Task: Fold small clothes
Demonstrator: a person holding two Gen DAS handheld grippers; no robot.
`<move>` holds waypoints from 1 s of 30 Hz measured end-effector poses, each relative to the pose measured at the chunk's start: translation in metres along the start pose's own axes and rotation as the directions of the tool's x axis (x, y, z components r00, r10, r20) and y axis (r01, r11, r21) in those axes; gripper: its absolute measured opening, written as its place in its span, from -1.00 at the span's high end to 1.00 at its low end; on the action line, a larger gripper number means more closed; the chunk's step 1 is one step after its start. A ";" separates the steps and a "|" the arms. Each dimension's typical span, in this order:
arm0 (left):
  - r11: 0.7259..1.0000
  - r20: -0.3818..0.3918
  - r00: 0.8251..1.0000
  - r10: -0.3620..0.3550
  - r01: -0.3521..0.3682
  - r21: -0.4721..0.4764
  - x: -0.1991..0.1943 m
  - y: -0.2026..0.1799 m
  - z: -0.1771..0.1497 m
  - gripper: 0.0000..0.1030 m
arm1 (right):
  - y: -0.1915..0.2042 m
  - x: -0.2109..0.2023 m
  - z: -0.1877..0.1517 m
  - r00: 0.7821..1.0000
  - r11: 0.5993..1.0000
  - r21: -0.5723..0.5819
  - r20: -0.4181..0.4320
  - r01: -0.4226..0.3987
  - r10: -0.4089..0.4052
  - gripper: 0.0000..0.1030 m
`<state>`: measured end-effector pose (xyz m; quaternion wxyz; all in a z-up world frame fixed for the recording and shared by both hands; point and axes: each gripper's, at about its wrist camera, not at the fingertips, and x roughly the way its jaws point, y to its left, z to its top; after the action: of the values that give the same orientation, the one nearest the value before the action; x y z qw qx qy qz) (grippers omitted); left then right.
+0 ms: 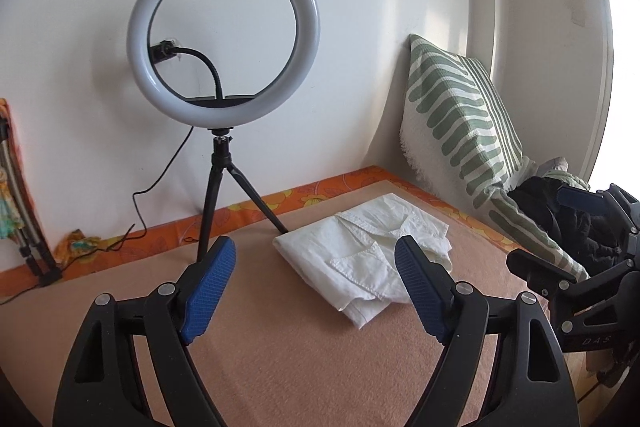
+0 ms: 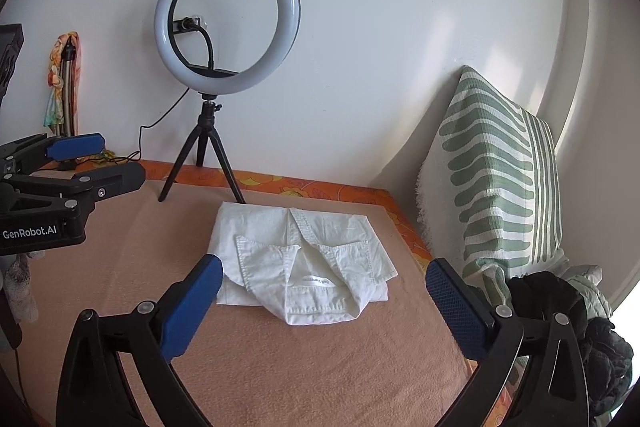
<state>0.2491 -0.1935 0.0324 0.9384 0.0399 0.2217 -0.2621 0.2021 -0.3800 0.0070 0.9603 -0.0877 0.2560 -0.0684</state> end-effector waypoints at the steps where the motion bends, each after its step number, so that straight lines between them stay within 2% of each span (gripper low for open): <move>1: 1.000 0.006 1.000 0.004 -0.004 0.004 -0.008 0.002 -0.003 -0.59 | 0.003 -0.005 -0.001 1.000 1.000 0.003 0.004 0.000 0.000 -0.99; 10: 0.999 0.025 0.999 0.043 -0.042 -0.008 -0.062 0.025 -0.040 -0.60 | 0.034 -0.047 -0.023 1.000 0.999 0.034 0.019 -0.013 0.012 -0.99; 14: 0.998 0.004 0.998 0.055 -0.055 0.008 -0.077 0.032 -0.062 -0.60 | 0.049 -0.055 -0.037 0.999 0.998 0.052 0.017 -0.028 0.027 -0.99; 22: 0.997 -0.012 0.997 0.074 -0.074 0.027 -0.097 0.042 -0.087 -0.60 | 0.068 -0.059 -0.053 0.998 0.994 0.086 0.011 -0.067 0.066 -0.99; 30: 0.995 -0.052 0.994 0.101 -0.100 0.020 -0.101 0.045 -0.099 -0.62 | 0.069 -0.058 -0.056 0.998 0.994 0.089 0.034 -0.057 0.054 -0.99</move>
<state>0.1550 -0.0880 -0.0145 0.9437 0.0663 0.2421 -0.2155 0.1300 -0.3096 -0.0270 0.9687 -0.0381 0.2398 -0.0518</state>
